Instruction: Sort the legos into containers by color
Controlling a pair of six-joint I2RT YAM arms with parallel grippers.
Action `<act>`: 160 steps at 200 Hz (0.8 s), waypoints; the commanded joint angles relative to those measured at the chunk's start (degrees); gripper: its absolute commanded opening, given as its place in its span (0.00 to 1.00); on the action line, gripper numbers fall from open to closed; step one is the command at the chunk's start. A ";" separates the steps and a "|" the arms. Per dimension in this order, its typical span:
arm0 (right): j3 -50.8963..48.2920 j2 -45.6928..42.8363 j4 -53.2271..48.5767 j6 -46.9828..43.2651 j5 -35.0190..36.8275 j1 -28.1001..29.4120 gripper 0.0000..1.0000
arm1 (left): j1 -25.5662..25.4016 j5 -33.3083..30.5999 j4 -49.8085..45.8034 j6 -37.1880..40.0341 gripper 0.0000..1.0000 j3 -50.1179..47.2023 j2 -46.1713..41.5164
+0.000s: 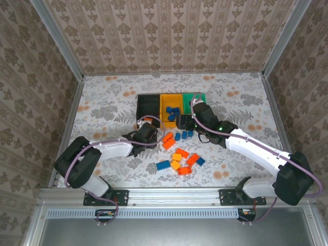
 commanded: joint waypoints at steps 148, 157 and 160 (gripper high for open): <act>-10.86 -8.65 -2.07 6.03 7.04 -10.50 0.75 | -7.64 8.00 -11.98 8.17 0.25 28.01 1.62; -11.53 -9.46 -2.26 6.15 7.14 -10.87 0.75 | -7.65 9.13 -11.57 9.14 0.25 31.56 4.38; -11.71 -9.64 -2.34 6.13 7.02 -10.96 0.75 | -7.61 9.62 -11.43 9.42 0.25 32.60 5.33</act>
